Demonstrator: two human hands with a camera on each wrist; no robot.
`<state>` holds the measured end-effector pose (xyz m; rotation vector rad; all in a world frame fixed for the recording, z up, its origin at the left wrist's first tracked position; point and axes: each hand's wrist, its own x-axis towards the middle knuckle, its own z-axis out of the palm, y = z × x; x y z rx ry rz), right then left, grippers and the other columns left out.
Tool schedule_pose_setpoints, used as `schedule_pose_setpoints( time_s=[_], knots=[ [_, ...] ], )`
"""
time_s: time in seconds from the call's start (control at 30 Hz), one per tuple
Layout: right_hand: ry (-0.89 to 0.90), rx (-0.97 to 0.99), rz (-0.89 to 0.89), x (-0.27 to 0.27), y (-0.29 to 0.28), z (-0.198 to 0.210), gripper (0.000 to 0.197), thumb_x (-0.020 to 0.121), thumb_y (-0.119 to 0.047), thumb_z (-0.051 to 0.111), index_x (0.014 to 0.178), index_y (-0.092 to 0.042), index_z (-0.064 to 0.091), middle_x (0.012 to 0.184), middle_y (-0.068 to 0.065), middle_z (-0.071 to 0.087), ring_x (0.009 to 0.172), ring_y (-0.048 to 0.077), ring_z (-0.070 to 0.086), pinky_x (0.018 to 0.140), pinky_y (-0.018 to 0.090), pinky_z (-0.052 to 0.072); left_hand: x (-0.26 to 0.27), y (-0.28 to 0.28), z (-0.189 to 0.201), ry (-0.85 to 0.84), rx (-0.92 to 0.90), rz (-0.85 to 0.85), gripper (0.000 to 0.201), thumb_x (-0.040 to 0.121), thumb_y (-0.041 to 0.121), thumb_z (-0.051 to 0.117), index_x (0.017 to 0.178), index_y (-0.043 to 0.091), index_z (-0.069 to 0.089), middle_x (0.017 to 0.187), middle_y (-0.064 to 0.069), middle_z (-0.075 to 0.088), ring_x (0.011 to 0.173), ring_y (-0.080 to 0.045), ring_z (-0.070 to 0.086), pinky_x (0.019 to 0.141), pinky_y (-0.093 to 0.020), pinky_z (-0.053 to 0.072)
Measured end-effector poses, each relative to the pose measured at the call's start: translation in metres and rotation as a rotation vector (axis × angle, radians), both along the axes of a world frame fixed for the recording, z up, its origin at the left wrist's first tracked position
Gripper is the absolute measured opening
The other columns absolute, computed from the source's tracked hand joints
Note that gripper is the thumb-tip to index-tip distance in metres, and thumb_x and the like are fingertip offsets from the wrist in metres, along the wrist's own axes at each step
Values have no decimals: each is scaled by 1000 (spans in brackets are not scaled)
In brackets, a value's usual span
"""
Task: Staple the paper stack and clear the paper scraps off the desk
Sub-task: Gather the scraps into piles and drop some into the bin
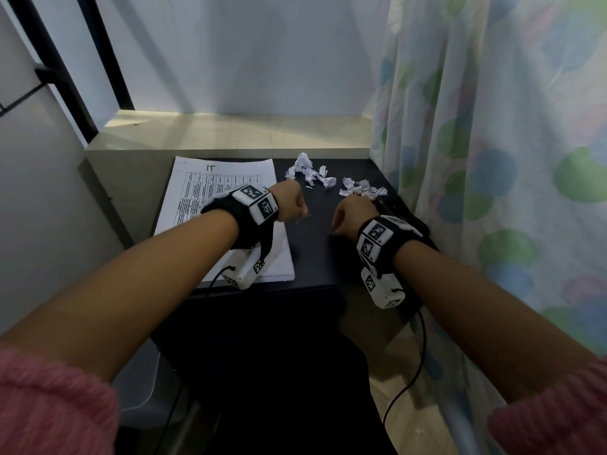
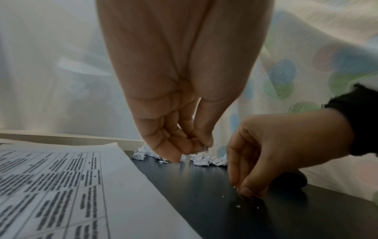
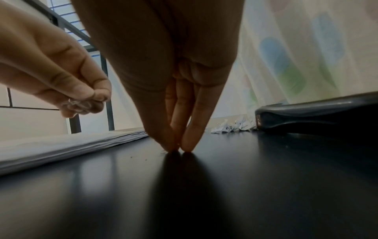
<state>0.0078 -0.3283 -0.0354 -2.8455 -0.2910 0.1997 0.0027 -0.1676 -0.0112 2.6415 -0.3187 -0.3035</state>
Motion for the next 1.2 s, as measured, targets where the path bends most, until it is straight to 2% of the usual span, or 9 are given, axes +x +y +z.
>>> schedule_pose_setpoints(
  time_s=[0.23,0.43,0.53,0.63,0.73,0.83,0.93,1.07,1.2],
  knots=[
    [-59,-156,41,-5,13,-4,26,83,-4,58,109,-2,64,118,20,63,112,35,60,95,36,51,-4,-1,-1,-1,9,7,24,88,2,53,96,-8,72,113,-11,71,84,-10,54,81,-23,44],
    [-16,-205,60,-9,13,-5,29,87,-3,53,116,-1,59,124,20,59,116,35,57,94,36,48,-11,2,4,2,23,9,24,89,3,52,98,-6,72,114,-11,71,83,-10,54,79,-23,43],
    [43,-169,61,-10,9,-7,29,88,-3,52,117,-1,57,126,19,59,118,33,56,97,35,46,-14,5,5,-9,34,16,25,90,5,53,102,-6,71,115,-11,70,81,-11,53,79,-23,43],
    [60,-53,11,-6,-1,-6,27,89,-3,52,112,-3,64,124,15,63,119,31,57,102,33,44,-16,11,7,-13,41,33,26,91,8,54,104,-6,70,116,-12,69,81,-13,54,79,-26,45],
    [42,39,-45,-3,-9,-3,23,87,-4,57,107,-4,69,118,14,68,113,28,61,98,29,45,-18,17,9,-16,46,49,26,91,8,54,103,-8,70,116,-14,69,81,-14,54,84,-31,49],
    [13,75,-51,-1,-10,-2,21,83,-5,65,103,-5,71,112,12,71,108,25,64,93,26,47,-21,23,10,-8,40,59,25,91,7,53,100,-10,70,116,-13,69,82,-16,56,83,-28,47],
    [-5,-24,0,0,-4,-3,21,81,-6,67,101,-8,72,111,10,71,107,26,64,96,31,50,-27,29,12,5,36,78,26,92,8,53,101,-10,69,117,-13,69,89,-24,63,79,-25,43],
    [-31,-161,55,-1,4,-2,19,79,-8,68,97,-9,73,112,11,70,108,27,64,95,32,51,-30,31,11,-13,26,97,27,92,9,53,104,-9,69,115,-16,69,82,-14,53,81,-26,44],
    [-27,-262,84,-8,15,-4,28,92,-4,46,117,1,58,125,21,60,116,35,58,95,36,46,-31,29,10,-11,29,84,26,92,10,54,102,-8,70,115,-13,70,83,-15,56,88,-30,48]
  ],
)
